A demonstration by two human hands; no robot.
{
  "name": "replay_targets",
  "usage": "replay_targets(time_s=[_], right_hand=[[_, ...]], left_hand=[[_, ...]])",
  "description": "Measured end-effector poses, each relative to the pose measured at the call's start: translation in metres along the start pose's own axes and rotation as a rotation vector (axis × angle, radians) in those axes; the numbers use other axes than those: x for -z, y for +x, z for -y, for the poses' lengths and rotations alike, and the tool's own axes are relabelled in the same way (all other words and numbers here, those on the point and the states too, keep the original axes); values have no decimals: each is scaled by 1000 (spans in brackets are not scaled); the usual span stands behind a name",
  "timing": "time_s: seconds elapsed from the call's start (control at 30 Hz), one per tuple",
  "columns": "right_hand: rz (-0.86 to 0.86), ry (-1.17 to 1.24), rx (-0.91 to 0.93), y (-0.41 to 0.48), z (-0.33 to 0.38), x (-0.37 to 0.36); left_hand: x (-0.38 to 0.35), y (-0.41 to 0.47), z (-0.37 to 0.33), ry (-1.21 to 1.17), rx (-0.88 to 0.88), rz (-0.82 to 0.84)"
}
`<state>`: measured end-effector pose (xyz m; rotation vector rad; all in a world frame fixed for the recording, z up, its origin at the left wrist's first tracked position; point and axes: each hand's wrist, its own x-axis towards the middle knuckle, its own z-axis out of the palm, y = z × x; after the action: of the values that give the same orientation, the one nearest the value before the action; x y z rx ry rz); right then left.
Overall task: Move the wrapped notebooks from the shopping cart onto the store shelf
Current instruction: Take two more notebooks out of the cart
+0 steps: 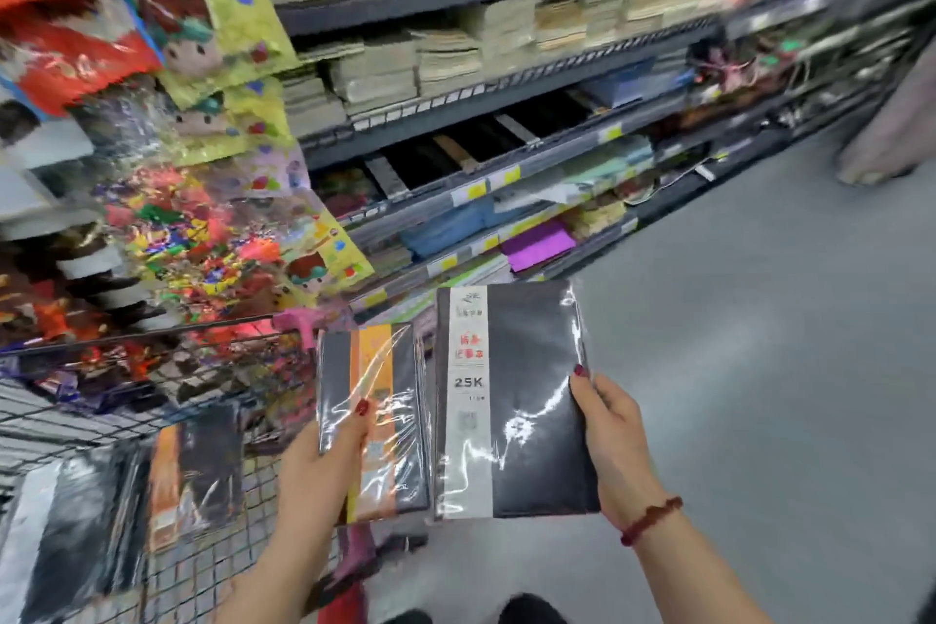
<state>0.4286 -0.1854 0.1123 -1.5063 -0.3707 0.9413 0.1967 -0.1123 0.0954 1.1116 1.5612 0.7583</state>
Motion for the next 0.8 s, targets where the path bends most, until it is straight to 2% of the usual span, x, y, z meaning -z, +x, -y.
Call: replay_targets(time_s=[0.23, 0.5, 0.67, 0.8], right_hand=[[-47, 24, 72, 30, 45, 72], [-91, 90, 80, 89, 78, 108], [-95, 32, 90, 153, 95, 114], [-75, -1, 96, 228, 116, 111]], left_hand=[[-81, 4, -33, 37, -81, 90], [-149, 39, -71, 68, -173, 137], [-200, 81, -94, 13, -127, 172], [-241, 134, -120, 11, -50, 125]])
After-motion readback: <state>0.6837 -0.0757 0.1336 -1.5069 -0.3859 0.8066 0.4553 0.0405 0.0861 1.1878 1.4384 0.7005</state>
